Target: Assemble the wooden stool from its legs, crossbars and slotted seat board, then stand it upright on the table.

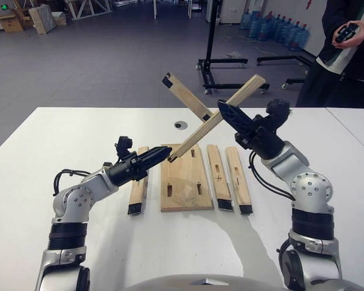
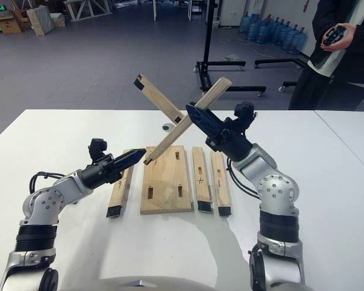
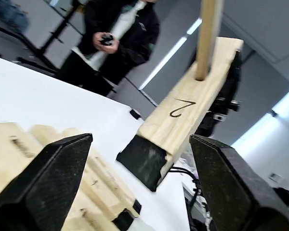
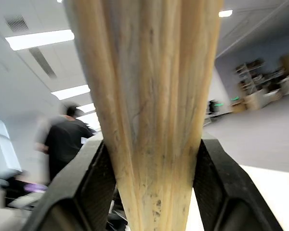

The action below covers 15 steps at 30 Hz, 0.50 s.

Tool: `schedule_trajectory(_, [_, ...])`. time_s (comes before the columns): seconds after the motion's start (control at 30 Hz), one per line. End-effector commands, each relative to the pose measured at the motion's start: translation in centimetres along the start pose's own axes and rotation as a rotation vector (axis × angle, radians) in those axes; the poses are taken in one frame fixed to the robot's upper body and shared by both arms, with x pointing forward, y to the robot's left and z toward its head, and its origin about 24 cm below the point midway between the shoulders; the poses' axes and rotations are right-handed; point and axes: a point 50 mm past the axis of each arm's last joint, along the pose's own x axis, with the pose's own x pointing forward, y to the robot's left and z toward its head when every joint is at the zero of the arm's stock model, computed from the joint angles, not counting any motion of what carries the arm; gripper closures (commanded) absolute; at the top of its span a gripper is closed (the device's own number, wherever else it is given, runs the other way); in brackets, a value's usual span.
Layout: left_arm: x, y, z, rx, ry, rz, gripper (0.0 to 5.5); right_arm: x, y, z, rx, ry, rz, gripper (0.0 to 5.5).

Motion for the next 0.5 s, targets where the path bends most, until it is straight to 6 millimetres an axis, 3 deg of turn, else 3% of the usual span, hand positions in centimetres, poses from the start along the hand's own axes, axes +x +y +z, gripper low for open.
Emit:
schedule_trajectory(0.03, [-1.4, 0.4, -0.1, 0.049, -0.029, 0.108, 1.79, -0.7, -3.1, 1.4, -0.303, 0.095, -0.101, 3.44])
schedule_trajectory(0.2, [-0.8, 1.4, -1.5, 0.197, -0.089, 0.275, 1.79, 0.1, -6.2, 0.9, -0.705, 0.189, -0.067, 3.44])
schedule_trajectory(0.5, [1.0, 1.5, -2.0, 0.214, -0.178, 0.291, 1.79, 0.9, -6.5, -2.2, -0.752, 0.213, 0.130, 3.44])
